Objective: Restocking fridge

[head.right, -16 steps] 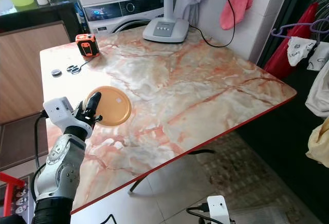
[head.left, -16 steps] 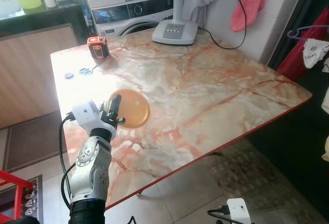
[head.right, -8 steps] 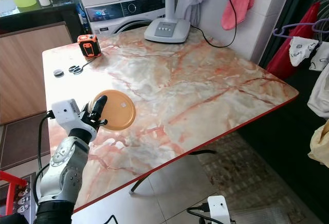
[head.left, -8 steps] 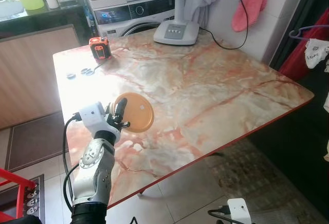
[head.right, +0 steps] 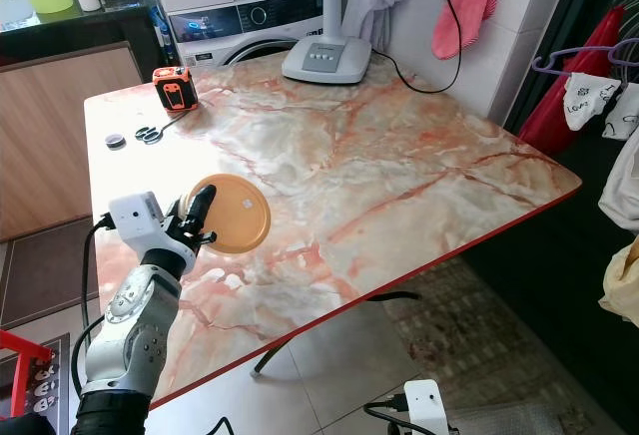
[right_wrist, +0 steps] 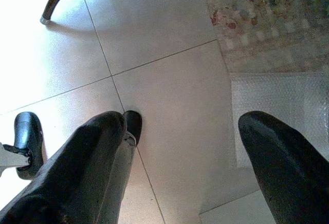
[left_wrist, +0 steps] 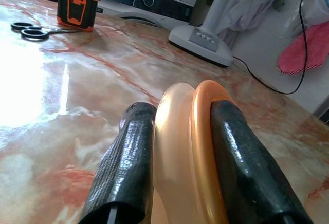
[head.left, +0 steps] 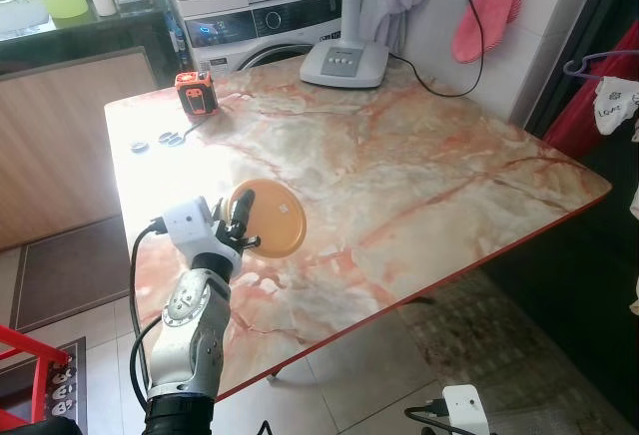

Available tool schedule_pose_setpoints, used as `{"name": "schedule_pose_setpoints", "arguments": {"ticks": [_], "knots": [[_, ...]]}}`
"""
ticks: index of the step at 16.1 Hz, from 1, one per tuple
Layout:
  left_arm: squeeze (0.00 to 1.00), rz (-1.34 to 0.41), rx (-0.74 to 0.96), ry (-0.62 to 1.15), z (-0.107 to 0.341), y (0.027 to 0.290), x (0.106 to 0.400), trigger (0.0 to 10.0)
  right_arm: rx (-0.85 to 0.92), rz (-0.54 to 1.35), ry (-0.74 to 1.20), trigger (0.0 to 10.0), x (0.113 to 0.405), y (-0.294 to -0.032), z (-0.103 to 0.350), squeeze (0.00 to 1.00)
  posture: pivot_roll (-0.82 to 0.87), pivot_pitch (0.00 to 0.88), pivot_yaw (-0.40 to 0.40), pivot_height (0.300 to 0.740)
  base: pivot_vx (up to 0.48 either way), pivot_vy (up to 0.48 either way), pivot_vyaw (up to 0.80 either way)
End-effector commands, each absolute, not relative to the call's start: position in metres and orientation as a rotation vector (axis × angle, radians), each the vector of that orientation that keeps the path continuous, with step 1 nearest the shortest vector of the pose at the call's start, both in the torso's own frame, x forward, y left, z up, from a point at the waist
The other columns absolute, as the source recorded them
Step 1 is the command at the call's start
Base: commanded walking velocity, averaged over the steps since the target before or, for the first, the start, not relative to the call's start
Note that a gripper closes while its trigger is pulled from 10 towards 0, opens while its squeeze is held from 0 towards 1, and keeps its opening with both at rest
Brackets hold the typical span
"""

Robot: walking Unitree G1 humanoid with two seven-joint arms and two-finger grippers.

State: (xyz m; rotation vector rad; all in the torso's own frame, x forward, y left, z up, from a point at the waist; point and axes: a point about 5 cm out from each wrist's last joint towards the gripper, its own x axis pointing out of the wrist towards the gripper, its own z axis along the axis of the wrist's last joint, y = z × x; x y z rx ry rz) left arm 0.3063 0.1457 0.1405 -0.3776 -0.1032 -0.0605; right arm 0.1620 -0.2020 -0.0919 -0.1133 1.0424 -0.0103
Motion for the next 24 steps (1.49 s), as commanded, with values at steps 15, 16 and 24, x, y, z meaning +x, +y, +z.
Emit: {"name": "schedule_pose_setpoints", "arguments": {"ticks": [15,16,24], "knots": [[0.00,-0.075,-0.359,-0.103,0.1410,0.1419,0.3056,10.0,-0.119,-0.012,1.043,10.0,0.1613,-0.2048,-0.0917,0.00,-0.09,0.000,-0.007,0.740,-0.260,0.000,0.00],[0.00,-0.077,-0.357,-0.102,0.1406,0.1417,0.3057,10.0,-0.120,-0.011,1.042,10.0,0.1615,-0.2048,-0.0916,0.00,-0.09,0.000,-0.008,0.740,-0.281,0.000,0.00],[0.00,-0.101,-0.314,-0.067,0.1343,0.1413,0.3060,10.0,-0.117,-0.011,1.041,10.0,0.1618,-0.2038,-0.0917,0.00,-0.08,0.000,-0.004,0.740,-0.175,0.000,0.00]]}}
